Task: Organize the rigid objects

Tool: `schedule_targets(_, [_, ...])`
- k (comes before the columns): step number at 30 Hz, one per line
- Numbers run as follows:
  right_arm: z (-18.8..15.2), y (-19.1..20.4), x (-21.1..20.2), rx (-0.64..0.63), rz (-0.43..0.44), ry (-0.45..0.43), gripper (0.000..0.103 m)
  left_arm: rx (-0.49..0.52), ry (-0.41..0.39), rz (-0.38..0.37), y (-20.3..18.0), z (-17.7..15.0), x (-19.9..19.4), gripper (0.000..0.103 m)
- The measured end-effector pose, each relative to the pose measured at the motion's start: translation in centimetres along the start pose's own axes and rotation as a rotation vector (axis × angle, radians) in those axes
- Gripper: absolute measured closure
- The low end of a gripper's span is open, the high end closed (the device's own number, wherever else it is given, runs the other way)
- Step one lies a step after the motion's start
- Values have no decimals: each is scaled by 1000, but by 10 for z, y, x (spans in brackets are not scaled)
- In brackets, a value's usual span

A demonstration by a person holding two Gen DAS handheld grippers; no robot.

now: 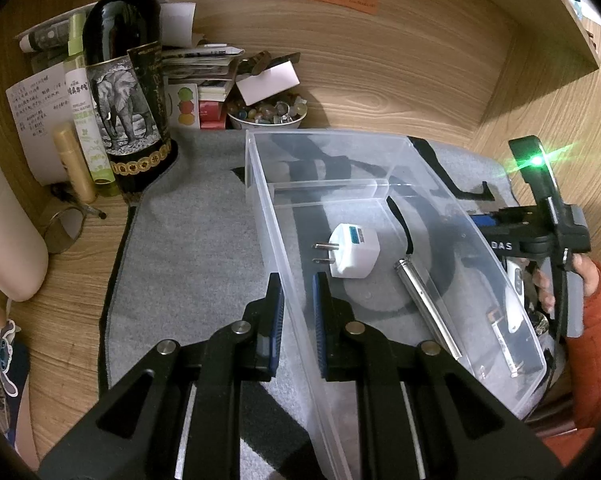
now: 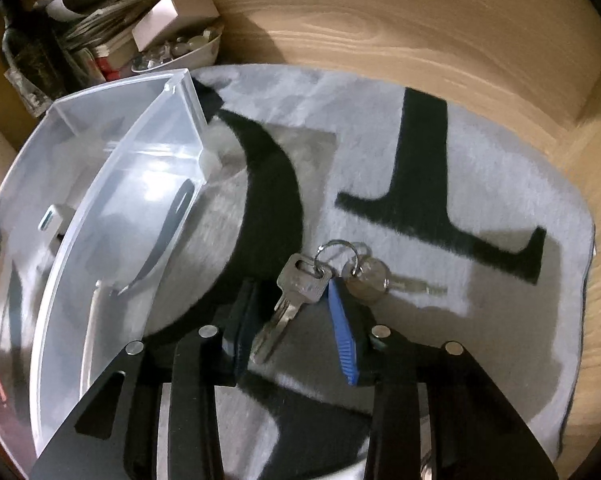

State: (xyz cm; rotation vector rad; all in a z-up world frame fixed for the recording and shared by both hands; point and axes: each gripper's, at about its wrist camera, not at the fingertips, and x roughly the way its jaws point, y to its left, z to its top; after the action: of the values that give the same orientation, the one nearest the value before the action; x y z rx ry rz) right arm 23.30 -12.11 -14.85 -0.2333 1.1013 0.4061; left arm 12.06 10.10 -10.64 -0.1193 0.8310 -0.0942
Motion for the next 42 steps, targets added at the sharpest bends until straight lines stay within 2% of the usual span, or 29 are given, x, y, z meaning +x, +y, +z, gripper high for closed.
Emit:
schedule_targets(1, [1, 2, 0, -8, -13, -9, 79, 0, 0, -1, 0, 0, 0, 90])
schedule_targets(2, [0, 5, 0, -22, -23, -22, 80, -2, -1, -2, 0, 0, 0, 90])
schedule_targets(8, [-4, 12, -17, -41, -57, -104, 80, 1, 2, -2, 0, 0, 0, 90])
schedule_targets(20, [-6, 25, -79, -64, -32, -259, 81, -9, 1, 2, 2, 1, 2, 90])
schedule_targets(21, [-4, 28, -86, -72, -31, -277, 82, -8, 0, 5, 2, 0, 2, 90])
schedule_targets(22, [1, 27, -87, -78, -26, -291, 97, -9, -1, 6, 2, 0, 2, 91])
schedule_targets(29, [14, 49, -116, -141, -15, -384, 98, -7, -4, 13, 2, 0, 1, 91])
schedule_targets(34, [16, 40, -97, -123, -47, -311, 95, -2, -9, 10, 2, 1, 1, 91])
schedule_targets(36, [15, 27, -81, -89, -59, -247, 90, 1, -10, 9, 2, 1, 0, 91])
schedule_targets(38, [12, 13, -66, -42, -59, -189, 77, 2, -11, 9, 3, 1, 0, 91])
schedule_targets(40, [7, 0, -47, -9, -68, -119, 69, 3, -11, 8, 3, 0, -1, 91])
schedule_targets(42, [3, -7, -35, 3, -57, -71, 65, 4, -12, 7, 3, 0, -1, 91])
